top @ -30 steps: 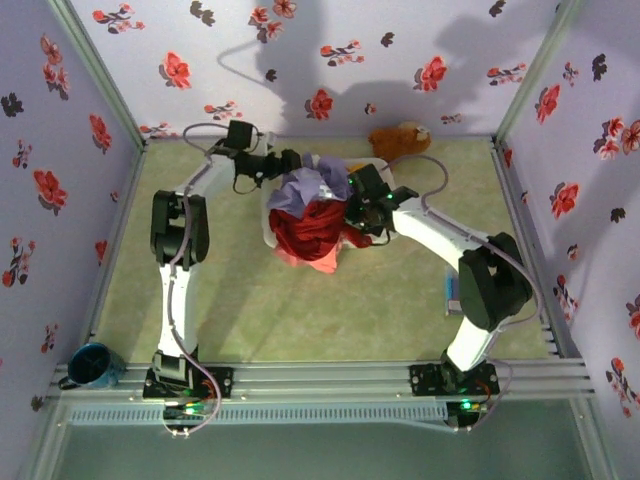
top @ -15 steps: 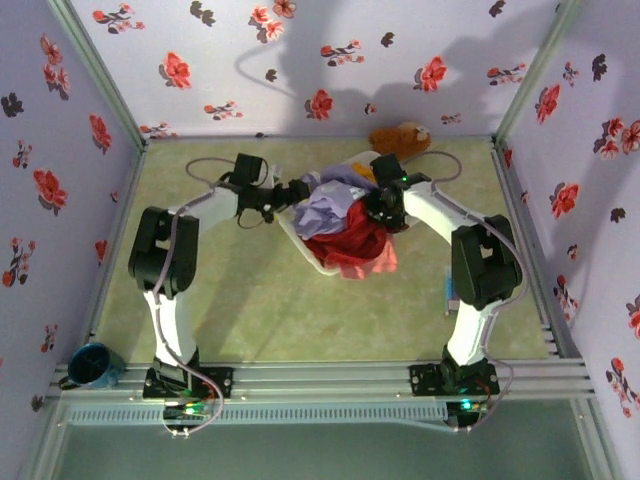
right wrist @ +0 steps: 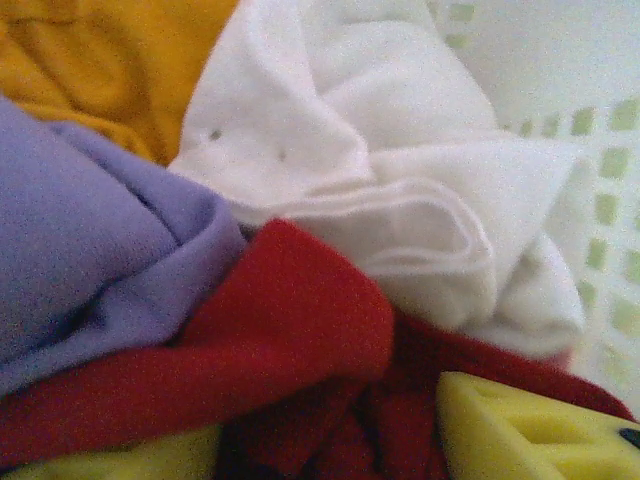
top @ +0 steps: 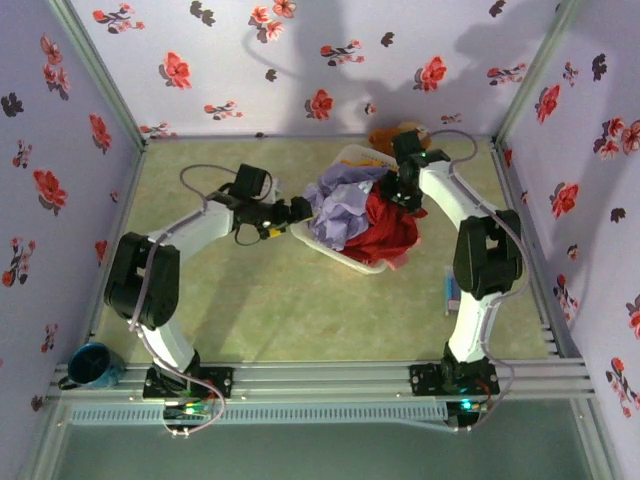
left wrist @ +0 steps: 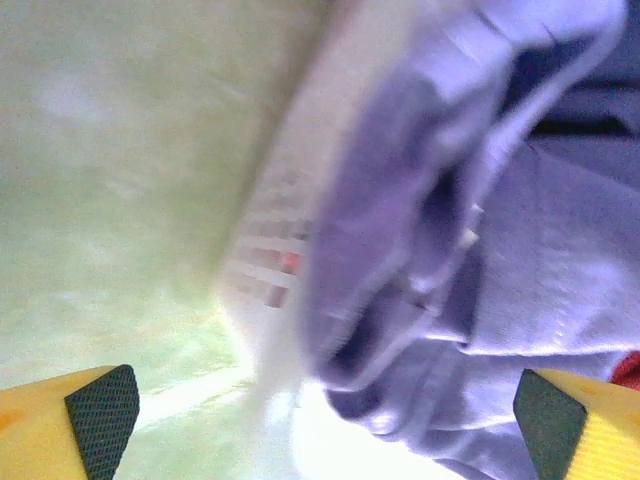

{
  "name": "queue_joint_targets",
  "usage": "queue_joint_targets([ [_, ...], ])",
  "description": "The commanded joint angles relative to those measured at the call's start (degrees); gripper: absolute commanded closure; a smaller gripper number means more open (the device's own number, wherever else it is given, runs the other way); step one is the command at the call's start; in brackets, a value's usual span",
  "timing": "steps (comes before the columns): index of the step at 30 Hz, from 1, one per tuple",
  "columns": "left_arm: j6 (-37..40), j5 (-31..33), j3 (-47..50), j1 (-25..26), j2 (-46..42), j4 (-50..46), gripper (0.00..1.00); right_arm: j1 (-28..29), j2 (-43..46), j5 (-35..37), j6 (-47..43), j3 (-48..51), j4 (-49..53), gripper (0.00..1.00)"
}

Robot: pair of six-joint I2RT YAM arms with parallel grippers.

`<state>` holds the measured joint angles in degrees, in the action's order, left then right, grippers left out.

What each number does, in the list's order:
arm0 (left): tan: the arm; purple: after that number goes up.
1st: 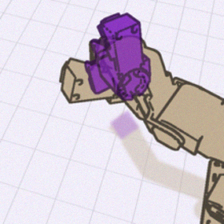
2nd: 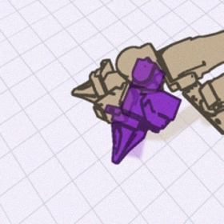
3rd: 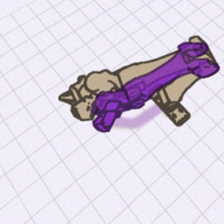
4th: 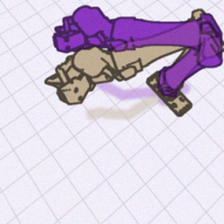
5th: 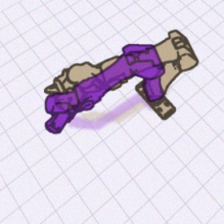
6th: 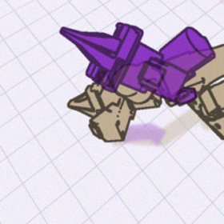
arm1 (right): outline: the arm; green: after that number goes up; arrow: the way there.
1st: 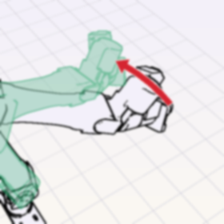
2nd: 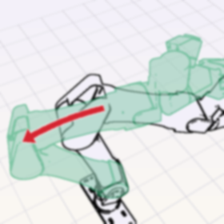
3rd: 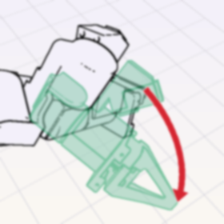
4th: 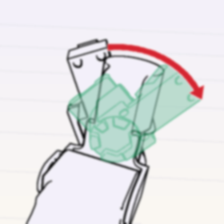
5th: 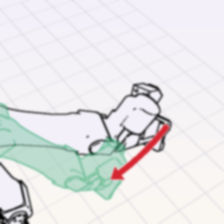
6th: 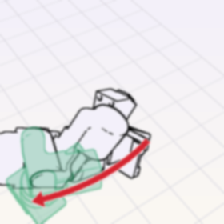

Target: Fold and stack the t-shirts

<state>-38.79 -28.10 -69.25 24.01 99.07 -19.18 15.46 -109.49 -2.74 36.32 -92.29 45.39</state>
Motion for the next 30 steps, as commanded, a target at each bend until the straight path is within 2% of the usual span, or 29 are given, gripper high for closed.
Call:
queue_joint_targets([
  [1,4.7,-2.0,-4.3,-3.4,0.7,-6.8,0.00,-0.3,6.3,0.8,-0.9,-0.1,4.2,0.37],
  [6,6.4,-10.7,-15.1,-3.8,7.2,-10.3,0.01,-0.5,11.7,2.7,-0.8,1.5,6.6,0.30],
  [14,-0.7,-16.2,-16.5,0.0,12.7,-0.5,0.01,-0.7,19.0,1.9,0.8,6.3,7.4,0.26],
  [18,-3.0,-17.3,-17.2,3.7,14.4,2.8,0.01,-1.8,21.6,1.0,1.1,8.9,7.3,0.25],
  [24,-12.5,-17.7,-16.4,11.5,17.1,15.7,0.01,-2.8,24.3,0.5,1.7,10.5,8.0,0.26],
  [27,-14.7,-15.9,-15.8,14.2,17.9,19.1,0.00,-2.8,24.3,0.4,1.1,9.7,9.1,0.27],
  [30,-14.1,-11.6,-13.2,14.2,15.4,19.3,0.01,-2.8,23.5,-1.9,-0.9,8.1,9.7,0.29],
])
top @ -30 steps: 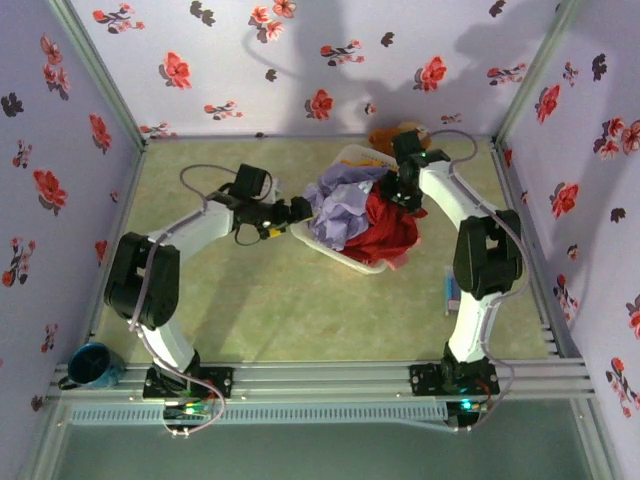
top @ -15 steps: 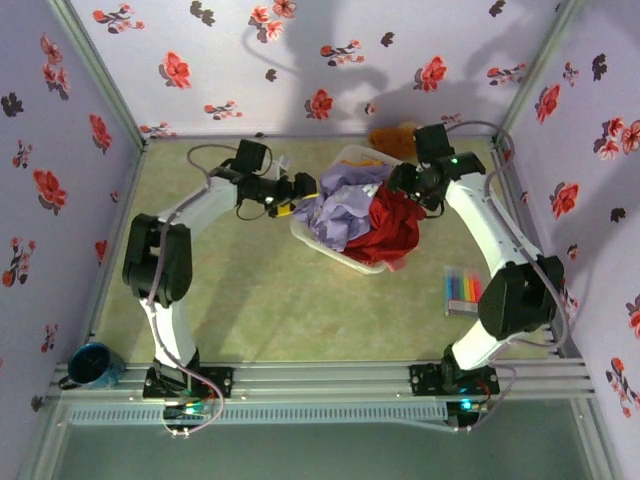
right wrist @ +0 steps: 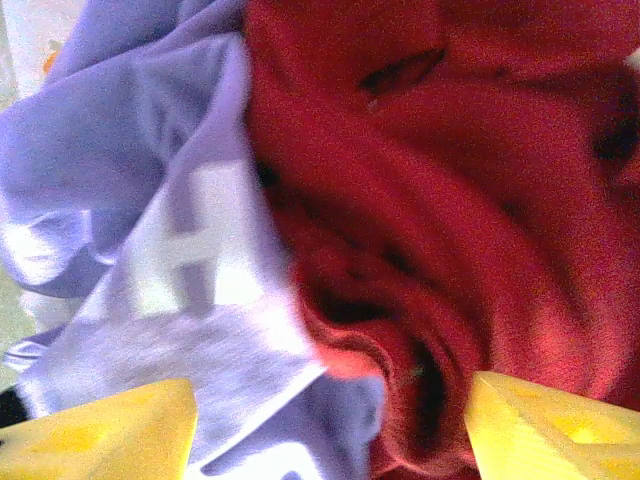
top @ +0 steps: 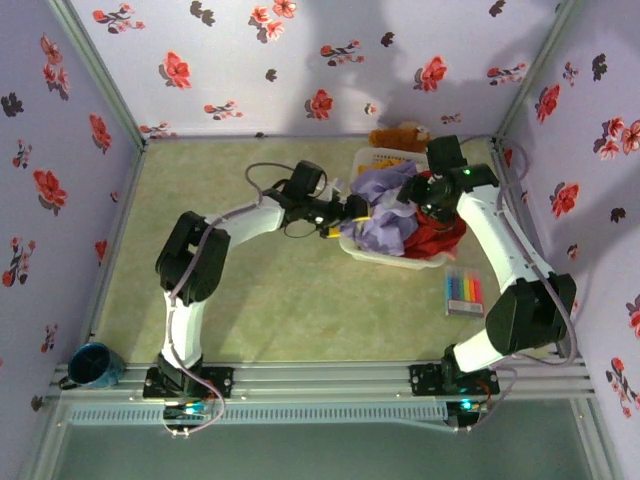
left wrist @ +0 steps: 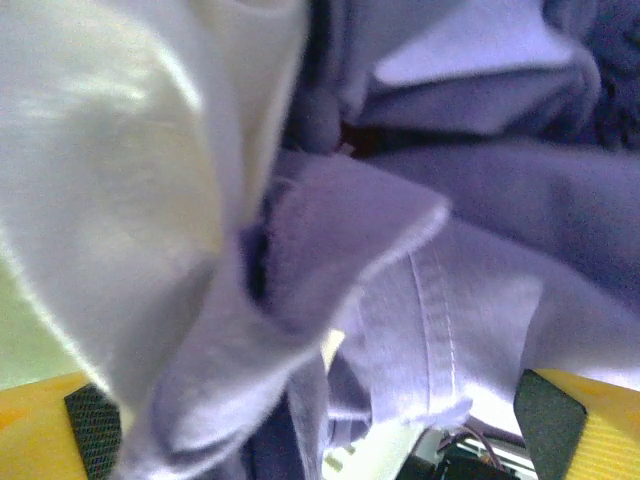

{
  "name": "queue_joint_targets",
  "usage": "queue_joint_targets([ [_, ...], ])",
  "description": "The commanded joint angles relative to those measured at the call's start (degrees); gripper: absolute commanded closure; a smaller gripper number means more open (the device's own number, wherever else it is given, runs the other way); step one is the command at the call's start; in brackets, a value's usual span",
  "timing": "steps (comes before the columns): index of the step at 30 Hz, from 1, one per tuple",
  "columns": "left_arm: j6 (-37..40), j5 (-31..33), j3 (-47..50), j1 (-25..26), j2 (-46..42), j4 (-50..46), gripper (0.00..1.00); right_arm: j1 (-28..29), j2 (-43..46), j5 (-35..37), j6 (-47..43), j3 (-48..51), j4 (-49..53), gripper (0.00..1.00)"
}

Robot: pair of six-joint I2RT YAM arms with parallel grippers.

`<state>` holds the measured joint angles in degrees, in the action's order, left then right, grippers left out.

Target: Fold and stack the t-shirts

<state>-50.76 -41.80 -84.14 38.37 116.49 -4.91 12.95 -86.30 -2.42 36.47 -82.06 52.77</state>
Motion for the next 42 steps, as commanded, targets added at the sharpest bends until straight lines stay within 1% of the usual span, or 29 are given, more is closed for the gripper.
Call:
queue_joint_targets([
  [1,-1.5,4.2,3.4,-0.8,-3.9,4.9,0.01,-0.2,-0.4,-3.0,-1.6,-3.2,3.3,0.29],
  [4,-0.3,8.6,7.9,-2.4,-8.7,5.6,0.01,0.1,-1.6,-2.7,-2.1,-5.7,5.3,0.30],
  [9,-2.4,10.5,12.2,-4.9,-12.7,9.6,0.01,1.5,-0.9,-0.4,-1.4,-8.0,7.1,0.33],
  [10,-3.5,11.2,12.9,-5.4,-13.0,10.6,0.01,2.0,-0.6,0.3,-1.3,-8.4,7.3,0.36],
  [12,-6.4,12.4,14.2,-6.2,-12.9,13.4,0.01,2.7,-0.6,1.0,-1.2,-8.5,7.1,0.45],
  [13,-8.4,12.5,14.5,-6.5,-12.2,15.2,0.01,2.9,-1.1,1.0,-1.2,-8.5,7.1,0.55],
  [14,-10.3,12.2,14.5,-6.7,-11.2,17.2,0.01,2.9,-1.9,1.1,-1.4,-8.9,7.2,0.62],
  [17,-15.8,10.2,13.7,-6.7,-7.5,24.4,0.01,2.8,-4.0,2.0,-1.8,-9.4,6.7,0.79],
  [19,-18.9,8.8,12.4,-6.6,-4.6,28.3,0.01,2.8,-5.9,2.4,-2.1,-9.0,5.4,0.88],
  [20,-20.1,8.3,11.8,-6.4,-3.1,30.9,0.01,2.4,-7.4,2.2,-2.2,-8.9,5.0,0.89],
  [23,-23.5,6.4,8.8,-5.8,1.2,35.7,0.01,1.7,-11.6,0.9,-2.2,-8.4,3.6,0.90],
  [26,-25.8,5.5,5.8,-4.1,4.2,38.8,0.00,1.2,-14.7,0.6,-1.7,-7.3,1.3,0.91],
  [33,-28.9,5.6,-0.6,0.5,10.2,41.6,0.00,-2.2,-22.6,3.7,-1.3,-5.6,0.6,0.93],
  [37,-28.9,5.8,1.1,-0.1,9.1,41.8,0.00,-3.8,-27.3,5.6,-1.7,-5.5,0.6,0.92],
  [39,-28.6,5.4,3.1,-1.1,7.1,41.1,0.01,-4.4,-28.4,7.0,-2.1,-4.4,-0.6,0.92],
  [42,-26.4,5.2,7.5,-2.8,2.7,38.5,0.01,-6.3,-29.1,6.7,-3.3,-3.6,-1.3,0.91],
])
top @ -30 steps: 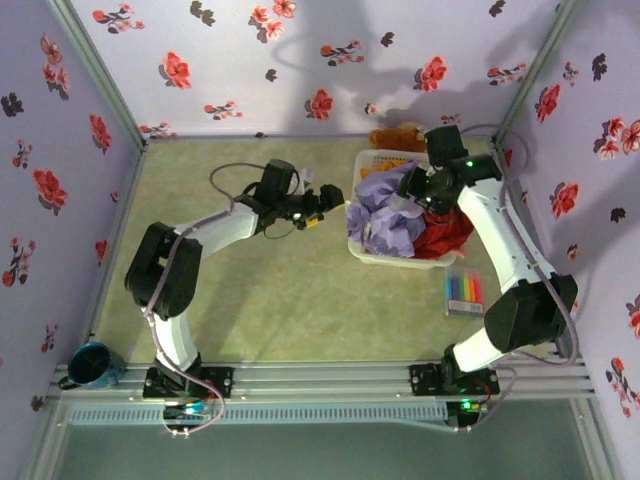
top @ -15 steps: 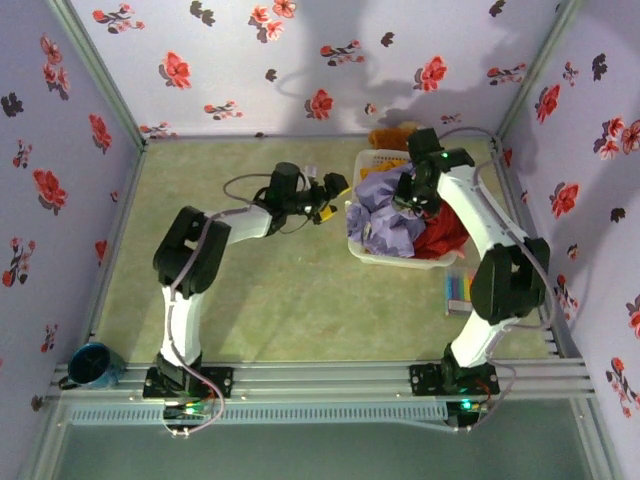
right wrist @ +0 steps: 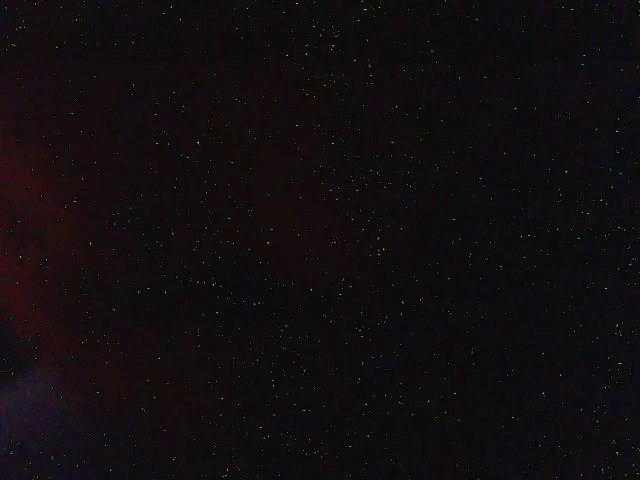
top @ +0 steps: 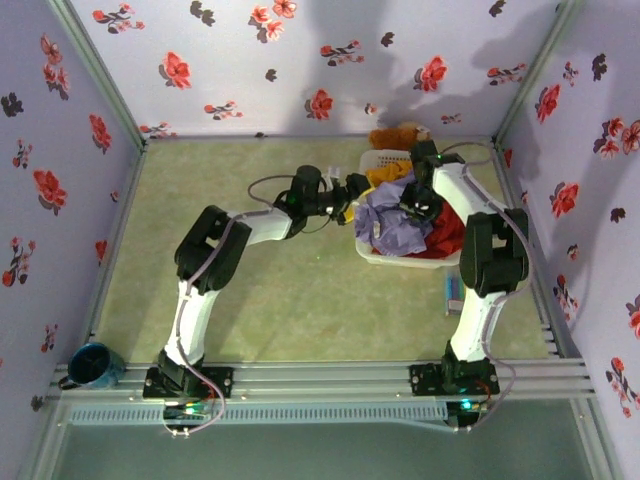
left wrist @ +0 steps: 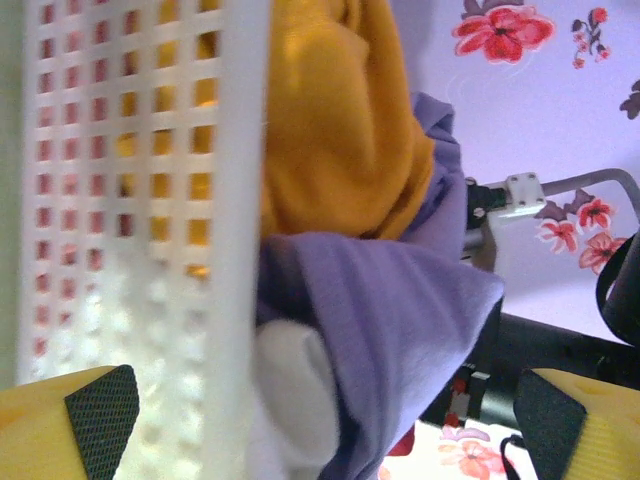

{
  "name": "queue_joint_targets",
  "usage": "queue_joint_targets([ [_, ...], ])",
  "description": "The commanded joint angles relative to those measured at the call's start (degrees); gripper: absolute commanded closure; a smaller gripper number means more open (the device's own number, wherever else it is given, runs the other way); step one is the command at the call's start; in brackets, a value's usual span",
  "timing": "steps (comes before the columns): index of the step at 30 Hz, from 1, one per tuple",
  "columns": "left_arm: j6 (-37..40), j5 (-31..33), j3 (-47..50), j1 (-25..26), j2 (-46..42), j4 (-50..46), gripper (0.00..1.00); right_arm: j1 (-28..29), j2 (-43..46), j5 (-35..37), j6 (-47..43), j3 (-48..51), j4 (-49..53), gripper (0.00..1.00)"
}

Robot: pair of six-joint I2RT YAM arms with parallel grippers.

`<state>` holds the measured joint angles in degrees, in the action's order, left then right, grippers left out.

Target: Fold and stack the t-shirts

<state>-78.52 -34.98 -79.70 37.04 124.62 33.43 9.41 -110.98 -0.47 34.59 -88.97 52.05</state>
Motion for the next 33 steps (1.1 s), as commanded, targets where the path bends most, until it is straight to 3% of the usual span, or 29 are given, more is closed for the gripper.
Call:
queue_joint_targets([
  [1,2.7,-1.6,4.0,-2.1,-6.9,-1.4,0.01,-3.3,-4.4,4.8,-2.3,3.4,-0.9,0.90],
  [11,16.7,-3.1,6.5,-5.8,-17.6,-22.9,0.01,-9.3,-6.3,6.5,-11.0,0.3,0.2,0.89],
  [19,20.3,-2.7,9.3,-6.3,-22.6,-29.5,0.00,-14.0,-7.9,6.2,-17.8,-5.0,2.1,0.88],
  [27,26.8,-0.7,10.9,-7.0,-28.9,-41.1,0.01,-19.1,-9.8,4.6,-18.0,-6.7,2.6,0.88],
  [33,27.5,0.1,11.1,-7.1,-30.4,-43.1,0.01,-22.0,-11.6,3.8,-22.5,-9.4,3.6,0.88],
])
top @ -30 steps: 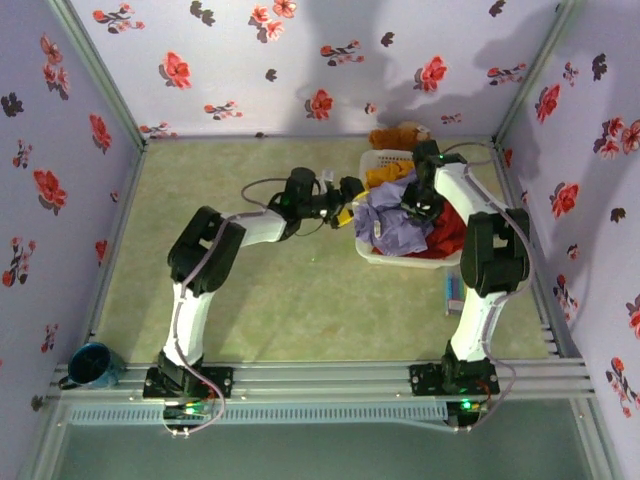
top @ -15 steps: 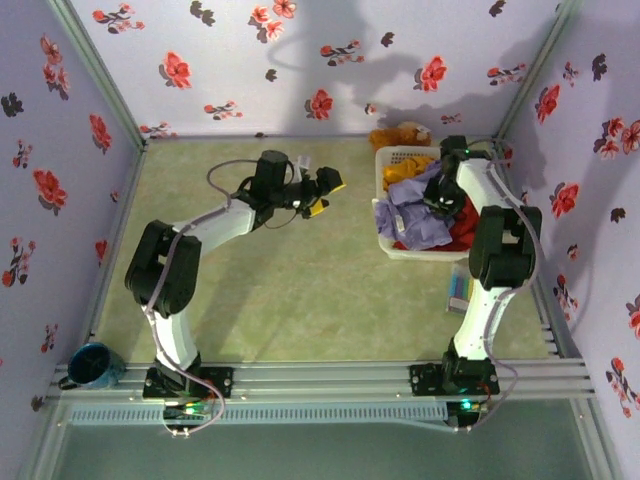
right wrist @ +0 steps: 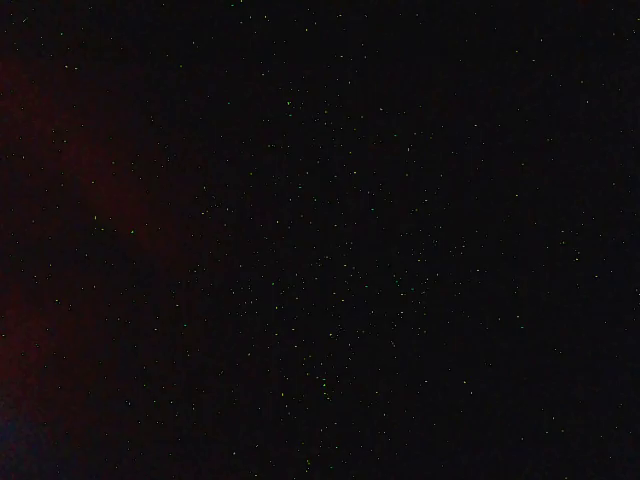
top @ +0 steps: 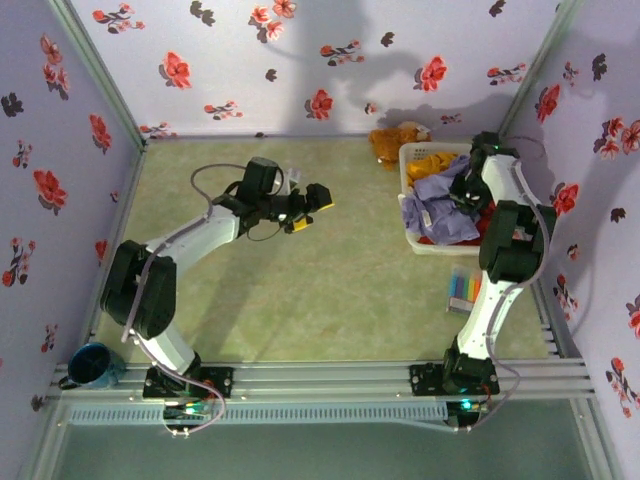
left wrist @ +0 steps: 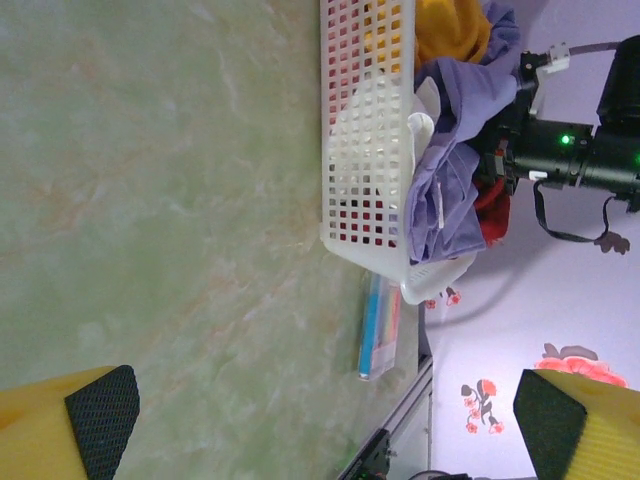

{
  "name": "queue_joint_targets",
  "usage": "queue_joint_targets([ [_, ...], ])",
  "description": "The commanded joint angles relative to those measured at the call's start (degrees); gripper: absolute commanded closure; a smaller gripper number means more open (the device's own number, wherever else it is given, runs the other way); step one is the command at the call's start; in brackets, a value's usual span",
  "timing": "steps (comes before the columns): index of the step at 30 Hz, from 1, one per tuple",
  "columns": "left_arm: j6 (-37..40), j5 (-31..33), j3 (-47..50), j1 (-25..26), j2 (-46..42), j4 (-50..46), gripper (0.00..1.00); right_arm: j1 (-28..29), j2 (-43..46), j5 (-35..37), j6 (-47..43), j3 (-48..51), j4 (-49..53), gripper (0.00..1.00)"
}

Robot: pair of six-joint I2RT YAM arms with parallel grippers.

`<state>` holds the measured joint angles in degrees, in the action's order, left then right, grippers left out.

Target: Fold and stack the t-shirts

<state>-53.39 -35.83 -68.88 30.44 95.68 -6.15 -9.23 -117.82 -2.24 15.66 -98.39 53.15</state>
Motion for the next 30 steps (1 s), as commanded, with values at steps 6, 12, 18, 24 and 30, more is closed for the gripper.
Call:
queue_joint_targets([
  [6,2.5,1.6,1.3,-0.5,-2.1,-3.7,0.00,-4.7,-5.5,2.1,-9.5,-4.1,3.8,0.86],
  [12,3.3,2.0,0.9,-0.5,-3.0,-5.2,0.01,-4.4,-6.3,0.4,-10.4,-9.9,7.4,0.84],
  [18,4.5,3.6,0.3,-0.8,-4.2,-7.1,0.01,-3.8,3.4,0.2,-7.1,-9.0,9.6,0.70],
  [24,5.9,5.3,-0.7,-0.7,-4.7,-7.0,0.01,-3.8,12.3,-2.9,-4.6,-5.9,10.8,0.61],
  [30,3.8,6.6,0.0,0.5,-4.0,-1.5,0.01,-3.3,16.7,-9.3,-3.2,-1.3,9.2,0.51],
])
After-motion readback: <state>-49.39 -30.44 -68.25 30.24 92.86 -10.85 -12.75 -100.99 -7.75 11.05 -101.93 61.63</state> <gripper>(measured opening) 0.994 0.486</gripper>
